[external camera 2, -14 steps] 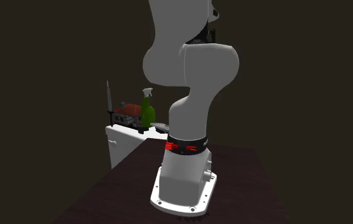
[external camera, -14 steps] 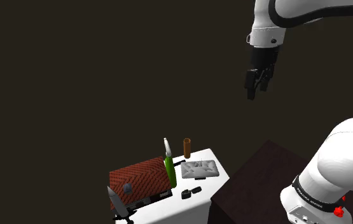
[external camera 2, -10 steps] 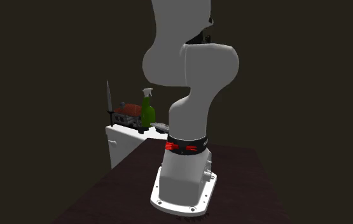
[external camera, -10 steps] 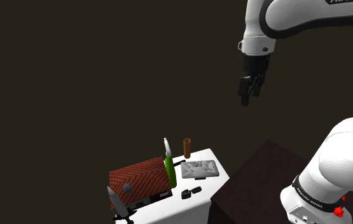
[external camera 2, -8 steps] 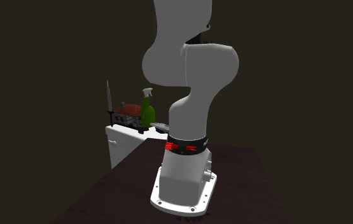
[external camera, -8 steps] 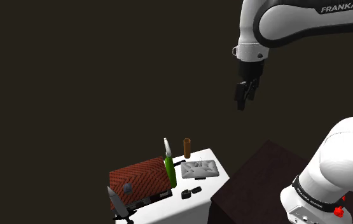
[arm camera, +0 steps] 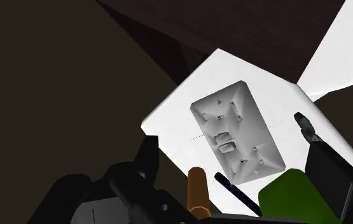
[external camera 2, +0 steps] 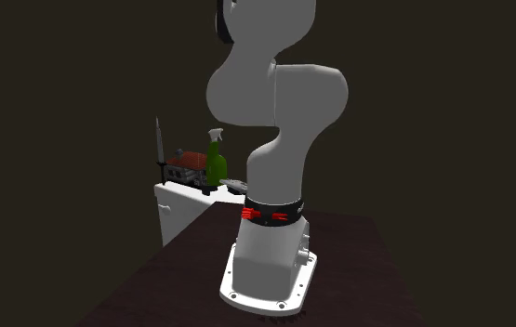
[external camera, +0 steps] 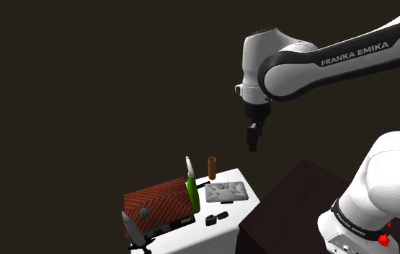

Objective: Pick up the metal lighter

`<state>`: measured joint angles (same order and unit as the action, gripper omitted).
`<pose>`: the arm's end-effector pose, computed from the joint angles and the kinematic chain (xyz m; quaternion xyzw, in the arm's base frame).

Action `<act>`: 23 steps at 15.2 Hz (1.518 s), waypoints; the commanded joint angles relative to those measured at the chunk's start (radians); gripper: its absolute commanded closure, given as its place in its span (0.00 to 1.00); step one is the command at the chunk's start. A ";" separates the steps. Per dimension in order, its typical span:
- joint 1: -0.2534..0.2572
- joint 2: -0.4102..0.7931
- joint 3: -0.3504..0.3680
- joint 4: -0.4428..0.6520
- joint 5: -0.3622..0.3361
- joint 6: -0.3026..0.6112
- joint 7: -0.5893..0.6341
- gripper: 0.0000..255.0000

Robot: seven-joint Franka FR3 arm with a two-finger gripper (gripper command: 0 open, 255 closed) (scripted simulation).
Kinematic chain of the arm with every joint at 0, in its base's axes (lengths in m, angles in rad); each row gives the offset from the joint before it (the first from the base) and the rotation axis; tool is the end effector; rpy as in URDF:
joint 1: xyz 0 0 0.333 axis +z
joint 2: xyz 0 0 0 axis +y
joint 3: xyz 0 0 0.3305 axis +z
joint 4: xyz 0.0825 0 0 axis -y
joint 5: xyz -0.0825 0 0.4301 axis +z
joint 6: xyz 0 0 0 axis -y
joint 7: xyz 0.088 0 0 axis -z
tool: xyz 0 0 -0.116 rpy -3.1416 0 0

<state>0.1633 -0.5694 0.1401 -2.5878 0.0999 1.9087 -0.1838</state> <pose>0.3707 0.1222 0.4169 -0.9762 -0.2094 0.0566 0.0057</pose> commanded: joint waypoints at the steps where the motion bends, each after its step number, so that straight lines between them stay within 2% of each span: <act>1: 0.026 0.047 0.024 -0.014 0.003 0.068 -0.023 0.00; 8: 0.105 0.246 0.114 -0.038 -0.009 0.304 -0.082 0.00; 13: 0.145 0.410 0.181 -0.030 -0.061 0.466 -0.095 0.00; 17: 0.170 0.553 0.229 -0.010 -0.152 0.585 -0.073 0.00; 21: 0.209 0.703 0.248 0.026 -0.301 0.685 -0.010 0.00; 23: 0.217 0.727 0.241 0.029 -0.325 0.703 0.006 0.00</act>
<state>0.3748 0.1305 0.3844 -2.5600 -0.2025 2.6003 -0.1891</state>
